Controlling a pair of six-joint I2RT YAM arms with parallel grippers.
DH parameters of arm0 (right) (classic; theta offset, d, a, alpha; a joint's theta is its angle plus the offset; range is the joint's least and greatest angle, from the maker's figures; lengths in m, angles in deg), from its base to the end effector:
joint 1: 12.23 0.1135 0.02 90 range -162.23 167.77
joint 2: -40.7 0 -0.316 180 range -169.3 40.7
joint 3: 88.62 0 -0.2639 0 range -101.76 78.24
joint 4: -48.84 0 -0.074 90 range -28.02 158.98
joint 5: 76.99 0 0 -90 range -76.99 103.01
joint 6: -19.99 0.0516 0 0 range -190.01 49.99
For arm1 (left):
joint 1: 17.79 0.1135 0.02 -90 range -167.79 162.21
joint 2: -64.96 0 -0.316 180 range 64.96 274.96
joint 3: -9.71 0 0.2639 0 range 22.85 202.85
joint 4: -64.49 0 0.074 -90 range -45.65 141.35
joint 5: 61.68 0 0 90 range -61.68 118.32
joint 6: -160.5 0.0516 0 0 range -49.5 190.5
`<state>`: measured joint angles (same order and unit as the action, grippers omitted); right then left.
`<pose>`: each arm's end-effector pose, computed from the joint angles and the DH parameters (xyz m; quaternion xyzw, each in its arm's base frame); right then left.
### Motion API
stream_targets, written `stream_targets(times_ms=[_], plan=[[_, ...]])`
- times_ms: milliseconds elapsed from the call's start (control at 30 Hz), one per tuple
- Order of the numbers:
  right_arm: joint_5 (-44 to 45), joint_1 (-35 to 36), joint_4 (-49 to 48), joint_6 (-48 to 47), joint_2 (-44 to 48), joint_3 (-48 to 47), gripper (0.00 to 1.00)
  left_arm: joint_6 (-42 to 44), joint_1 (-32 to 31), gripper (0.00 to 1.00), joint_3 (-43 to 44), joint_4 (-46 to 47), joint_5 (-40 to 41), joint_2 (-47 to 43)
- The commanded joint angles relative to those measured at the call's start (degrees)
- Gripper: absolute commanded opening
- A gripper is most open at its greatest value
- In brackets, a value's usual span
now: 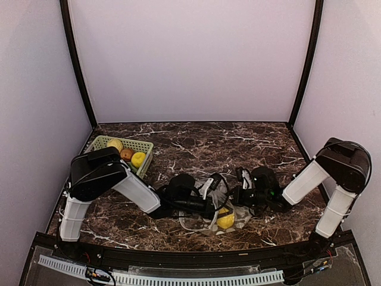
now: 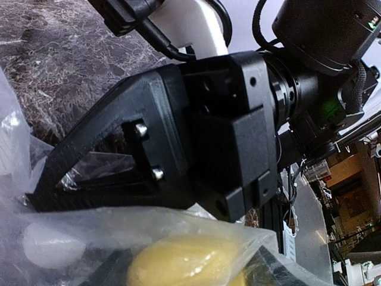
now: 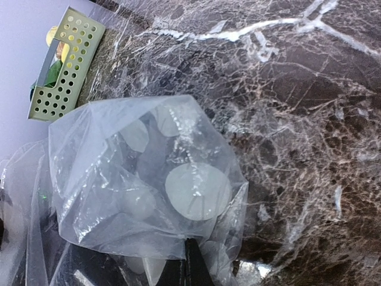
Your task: Open the zip-top bag and remove the fake food
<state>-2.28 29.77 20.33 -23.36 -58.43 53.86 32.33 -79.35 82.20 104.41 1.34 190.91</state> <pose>0.2133 0.2104 0.1257 -0.0280 0.8733 0.4136 0.2560 0.2077 -0.4326 0.1292 0.2962 0.7187 -0.5782 0.2478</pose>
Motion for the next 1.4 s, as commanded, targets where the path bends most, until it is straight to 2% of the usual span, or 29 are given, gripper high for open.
stream_targets(times_ms=[0,133,200,400,633,900,1033,1133,1233,1367], plan=[[2.33,-0.09,2.43,0.19,0.51,1.6,0.0,0.54,-0.41,0.57,-3.93,-0.11,-1.04,-0.91],[1.57,-2.14,4.69,-1.47,4.46,2.55,0.0,1.36,0.29,0.47,-7.93,-0.51,-0.09,-4.07],[1.2,-3.17,5.97,-2.32,6.55,3.02,0.0,1.35,1.01,0.45,-10.35,0.14,0.65,-5.97],[0.31,-5.6,9.12,-4.32,11.24,4.17,0.0,3.51,3.45,0.44,-15.94,-1.81,3.93,-13.03],[-0.54,-8.78,10.65,-5.35,14.52,6.57,0.0,7.1,7.41,0.44,-22.43,-9.57,12.57,-24.88],[-1.05,-10.46,12.27,-6.55,16.22,7.07,0.0,11.58,10.49,0.45,-23.8,-20.85,19.51,-37.74],[-1.48,-10.84,12.72,-7.21,16.68,6.86,0.0,11.52,17.25,0.45,-24.26,-26.84,21.13,-46.77],[-1.74,-10.93,13.13,-7.83,16.9,6.59,0.0,13.28,22.34,0.46,-22.82,-35.34,23.32,-52.33],[-2.17,-10.88,13.16,-8.27,16.79,6.41,0.0,13.83,30.89,0.47,-21.48,-43.52,25.56,-57.81],[-2.94,-10.95,12.95,-8.8,16.39,6.11,0.0,14.25,42.25,0.48,-20.75,-47.92,25.32,-60.33]])
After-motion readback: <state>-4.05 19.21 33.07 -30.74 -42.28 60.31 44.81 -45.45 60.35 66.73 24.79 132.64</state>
